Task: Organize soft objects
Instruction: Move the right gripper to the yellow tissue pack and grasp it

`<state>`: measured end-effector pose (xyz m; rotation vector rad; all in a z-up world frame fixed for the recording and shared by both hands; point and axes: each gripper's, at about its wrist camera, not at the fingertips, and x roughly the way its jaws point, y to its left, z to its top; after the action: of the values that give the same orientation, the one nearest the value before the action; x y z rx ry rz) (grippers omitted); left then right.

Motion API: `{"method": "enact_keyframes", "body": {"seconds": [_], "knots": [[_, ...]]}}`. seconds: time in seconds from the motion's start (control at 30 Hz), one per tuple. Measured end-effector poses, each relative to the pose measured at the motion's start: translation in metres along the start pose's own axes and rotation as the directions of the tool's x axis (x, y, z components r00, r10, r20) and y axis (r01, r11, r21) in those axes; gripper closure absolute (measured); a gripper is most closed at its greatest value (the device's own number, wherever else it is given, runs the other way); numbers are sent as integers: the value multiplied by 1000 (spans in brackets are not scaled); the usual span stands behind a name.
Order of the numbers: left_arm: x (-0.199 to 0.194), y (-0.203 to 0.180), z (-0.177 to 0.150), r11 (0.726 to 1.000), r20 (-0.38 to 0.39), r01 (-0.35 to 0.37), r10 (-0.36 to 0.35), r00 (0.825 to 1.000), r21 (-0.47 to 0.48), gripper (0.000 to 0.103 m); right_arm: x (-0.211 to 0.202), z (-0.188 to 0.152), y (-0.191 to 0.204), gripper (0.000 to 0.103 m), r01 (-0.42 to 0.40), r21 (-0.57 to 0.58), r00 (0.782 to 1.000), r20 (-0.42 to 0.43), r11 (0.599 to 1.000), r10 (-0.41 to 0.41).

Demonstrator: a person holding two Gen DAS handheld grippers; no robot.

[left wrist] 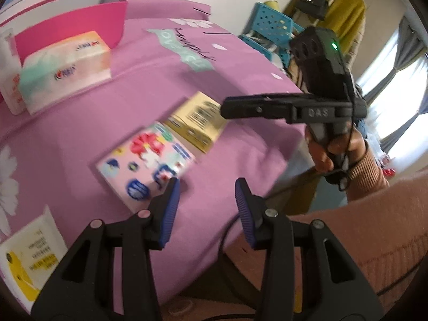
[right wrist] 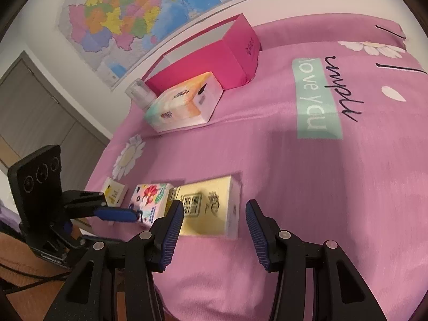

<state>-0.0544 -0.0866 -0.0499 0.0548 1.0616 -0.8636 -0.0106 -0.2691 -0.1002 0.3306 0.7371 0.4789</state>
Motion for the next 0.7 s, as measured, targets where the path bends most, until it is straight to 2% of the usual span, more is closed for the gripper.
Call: {"method": "enact_keyframes", "body": {"seconds": [0.13,0.4,0.57,0.63,0.7], "knots": [[9,5,0,1000,-17,-5,5,1000,-24,59,0,-6,3,54,-12,-4,1000,-2,1000,12],[23,49,15,981,4,-51,53,999,-188,60,11,-9,9,54,-32,-3,999,0,999,32],[21,65,26,960,26,-139,150,988,-243,60,20,-6,8,54,-25,10,1000,7,1000,25],[19,65,28,961,38,-123,136,990,-247,59,24,-4,8,54,-25,11,1000,6,1000,25],[21,58,29,972,41,-73,85,996,-224,59,25,-4,8,54,-32,17,999,10,999,32]]}}
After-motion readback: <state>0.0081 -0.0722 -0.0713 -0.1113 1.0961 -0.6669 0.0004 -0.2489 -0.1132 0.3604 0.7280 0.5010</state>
